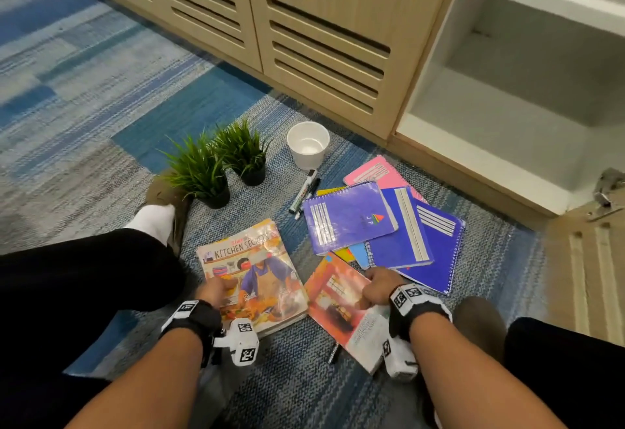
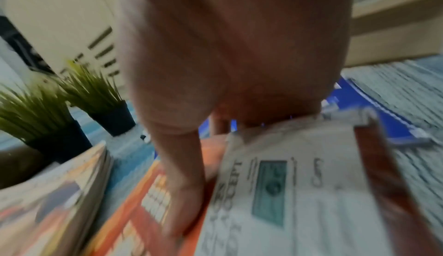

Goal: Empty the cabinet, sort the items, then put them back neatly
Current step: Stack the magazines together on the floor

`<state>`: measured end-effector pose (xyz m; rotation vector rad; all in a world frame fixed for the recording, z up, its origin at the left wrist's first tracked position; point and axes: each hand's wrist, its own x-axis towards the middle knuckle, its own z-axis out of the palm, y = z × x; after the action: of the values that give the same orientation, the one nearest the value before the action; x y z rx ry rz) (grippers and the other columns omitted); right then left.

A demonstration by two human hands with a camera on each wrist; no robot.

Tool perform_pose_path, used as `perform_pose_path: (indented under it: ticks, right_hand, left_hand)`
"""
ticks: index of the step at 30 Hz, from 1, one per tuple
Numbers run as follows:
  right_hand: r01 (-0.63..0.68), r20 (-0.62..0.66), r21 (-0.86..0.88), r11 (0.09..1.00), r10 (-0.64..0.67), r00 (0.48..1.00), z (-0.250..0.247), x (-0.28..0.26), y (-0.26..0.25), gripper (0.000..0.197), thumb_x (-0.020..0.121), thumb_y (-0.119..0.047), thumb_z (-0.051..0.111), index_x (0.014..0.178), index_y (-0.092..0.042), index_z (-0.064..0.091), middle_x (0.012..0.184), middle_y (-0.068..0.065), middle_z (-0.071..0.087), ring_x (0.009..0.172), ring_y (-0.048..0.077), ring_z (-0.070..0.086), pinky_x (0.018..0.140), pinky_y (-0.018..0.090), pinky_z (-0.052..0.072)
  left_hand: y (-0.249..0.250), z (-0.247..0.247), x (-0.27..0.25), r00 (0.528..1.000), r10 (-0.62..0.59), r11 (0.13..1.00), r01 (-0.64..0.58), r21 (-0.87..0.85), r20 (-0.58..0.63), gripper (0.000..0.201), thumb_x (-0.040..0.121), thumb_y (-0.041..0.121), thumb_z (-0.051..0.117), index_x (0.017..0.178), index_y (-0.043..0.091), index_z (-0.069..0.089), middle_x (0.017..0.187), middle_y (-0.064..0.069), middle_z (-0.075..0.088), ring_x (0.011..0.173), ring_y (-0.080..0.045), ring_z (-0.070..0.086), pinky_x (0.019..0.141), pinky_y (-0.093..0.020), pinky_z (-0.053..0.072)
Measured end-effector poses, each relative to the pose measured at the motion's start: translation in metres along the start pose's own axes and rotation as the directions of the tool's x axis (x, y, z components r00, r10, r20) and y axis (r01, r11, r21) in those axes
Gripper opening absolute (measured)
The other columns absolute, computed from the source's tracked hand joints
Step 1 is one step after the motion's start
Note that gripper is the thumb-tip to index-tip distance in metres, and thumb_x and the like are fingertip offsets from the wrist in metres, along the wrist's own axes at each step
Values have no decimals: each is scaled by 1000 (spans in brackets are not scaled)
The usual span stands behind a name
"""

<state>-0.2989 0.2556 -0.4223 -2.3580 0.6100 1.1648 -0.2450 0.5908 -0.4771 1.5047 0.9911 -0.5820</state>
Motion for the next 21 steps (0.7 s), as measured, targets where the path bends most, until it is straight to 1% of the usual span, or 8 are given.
perform_pose_path:
  ticks: [3, 5, 10, 13, 16, 17, 19, 21]
  right_hand:
    - [101, 38, -137, 985, -97, 995, -45, -21, -27, 41, 77, -22, 76, 117, -12, 71, 123, 7, 67, 113, 28, 61, 97, 33, 51]
    - [158, -53, -203, 966, -172, 984, -79, -40, -48, 35, 86, -17, 62, 121, -13, 68, 130, 10, 62, 118, 29, 58, 98, 32, 49]
    - [295, -231, -219, 930, -344, 910, -115, -82, -103, 53, 91, -21, 51, 144, -28, 48, 145, 4, 53, 129, 29, 51, 105, 36, 44]
    - [367, -315, -274, 889, -443, 839, -81, -90, -137, 57, 85, -16, 55, 141, -26, 49, 122, 10, 65, 113, 33, 62, 86, 38, 51]
    - [459, -247, -214, 862, -502, 829, -6, -77, -158, 44, 81, -34, 65, 124, -33, 59, 108, 3, 69, 98, 29, 67, 83, 37, 57]
    - [474, -168, -160, 866, -497, 851, 18, -69, -161, 38, 81, -46, 61, 116, -32, 63, 109, 1, 69, 101, 28, 66, 88, 40, 56]
    - [468, -59, -104, 877, -475, 878, 52, -53, -155, 48, 85, -52, 51, 126, -29, 60, 127, 1, 63, 120, 27, 57, 101, 41, 48]
    - [405, -226, -128, 905, -424, 877, 62, -38, -139, 52, 89, -42, 48, 139, -26, 48, 139, 3, 50, 130, 29, 46, 104, 42, 45]
  left_hand:
    - [-2, 5, -2, 1000, 1, 1000, -1, -10, 2, 12, 78, 3, 64, 87, 8, 71, 94, -18, 71, 84, -35, 67, 80, -48, 53]
    - [-8, 5, 3, 1000, -2, 999, 3, -43, 25, 12, 78, 6, 62, 85, 10, 70, 85, -16, 69, 77, -33, 64, 76, -45, 51]
    - [-21, -2, 35, 999, 11, 998, -9, -59, 30, 22, 69, 11, 67, 90, 7, 74, 80, -16, 70, 72, -33, 65, 74, -49, 54]
    - [-13, -1, 15, 997, -12, 998, 17, -65, 71, 33, 66, 15, 67, 97, 6, 74, 89, -19, 72, 72, -34, 64, 69, -44, 53]
    - [-5, 2, -1, 994, 29, 981, -9, -193, 103, 18, 90, 15, 54, 102, 8, 67, 79, -12, 71, 64, -29, 65, 65, -34, 52]
    - [-3, 3, -5, 989, 31, 963, 9, -268, 146, 22, 98, 20, 48, 103, 7, 65, 73, -10, 73, 58, -25, 68, 62, -33, 54]
    - [-2, 2, -5, 974, 50, 937, 32, -348, 223, 43, 103, 40, 39, 106, 8, 66, 74, -11, 75, 57, -23, 71, 59, -32, 59]
    - [-2, 1, -5, 955, 90, 932, 20, -363, 283, 52, 99, 52, 43, 112, 9, 69, 94, -16, 76, 80, -30, 74, 79, -41, 61]
